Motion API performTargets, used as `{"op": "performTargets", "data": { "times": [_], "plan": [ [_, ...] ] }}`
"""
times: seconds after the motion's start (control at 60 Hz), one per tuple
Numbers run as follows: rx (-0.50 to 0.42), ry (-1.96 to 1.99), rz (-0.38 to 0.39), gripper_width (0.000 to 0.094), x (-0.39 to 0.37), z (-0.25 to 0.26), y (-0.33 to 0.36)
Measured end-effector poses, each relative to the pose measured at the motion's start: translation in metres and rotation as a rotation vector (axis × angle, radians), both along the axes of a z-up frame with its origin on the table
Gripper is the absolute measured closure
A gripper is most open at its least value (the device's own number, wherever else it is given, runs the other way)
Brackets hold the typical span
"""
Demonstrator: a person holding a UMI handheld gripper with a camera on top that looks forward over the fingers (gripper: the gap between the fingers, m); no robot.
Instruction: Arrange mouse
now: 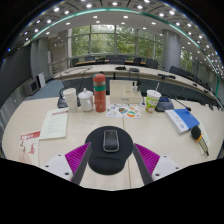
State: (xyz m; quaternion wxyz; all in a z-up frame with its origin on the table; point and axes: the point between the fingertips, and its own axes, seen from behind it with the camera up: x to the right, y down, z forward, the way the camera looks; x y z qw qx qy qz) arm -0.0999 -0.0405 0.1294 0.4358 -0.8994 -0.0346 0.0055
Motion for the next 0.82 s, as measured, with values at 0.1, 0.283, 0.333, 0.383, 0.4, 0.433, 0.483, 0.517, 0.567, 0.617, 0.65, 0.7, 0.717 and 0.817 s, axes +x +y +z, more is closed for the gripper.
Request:
{"op": "performTargets", "data": {
  "times": [0.1, 0.283, 0.333, 0.383, 0.4, 0.433, 0.483, 0.517, 0.567, 0.617, 0.65, 0.7, 0.717, 0.817],
  "plan": [
    [0.028, -0.007, -0.008, 0.0086, 0.004, 0.032, -0.048],
    [0.071, -0.019, -0.031, 0.0085, 0.01, 0.074, -0.138],
    [0.08, -0.023, -0.044, 0.0085, 0.014, 0.08, -0.161],
    [0.083, -0.026, -0.053, 0.0085, 0.016, 0.084, -0.181],
    [0.085, -0.027, -0.054, 0.0084, 0.016, 0.085, -0.187],
    [0.089, -0.03, -0.058, 0.0083, 0.017, 0.087, -0.199],
    [0.092, -0.039, -0.06, 0.0083, 0.018, 0.089, -0.217],
    [0.092, -0.045, -0.062, 0.0083, 0.019, 0.091, -0.226],
    [0.096, -0.041, -0.059, 0.0083, 0.018, 0.095, -0.237],
    [0.105, -0.035, -0.056, 0.0083, 0.018, 0.098, -0.245],
    [0.112, -0.04, -0.056, 0.0082, 0.019, 0.101, -0.249],
    [0.126, -0.042, -0.056, 0.0081, 0.02, 0.106, -0.254],
    [0.128, -0.041, -0.056, 0.0083, 0.02, 0.107, -0.256],
    [0.132, -0.037, -0.062, 0.0083, 0.023, 0.11, -0.26]
  ]
}}
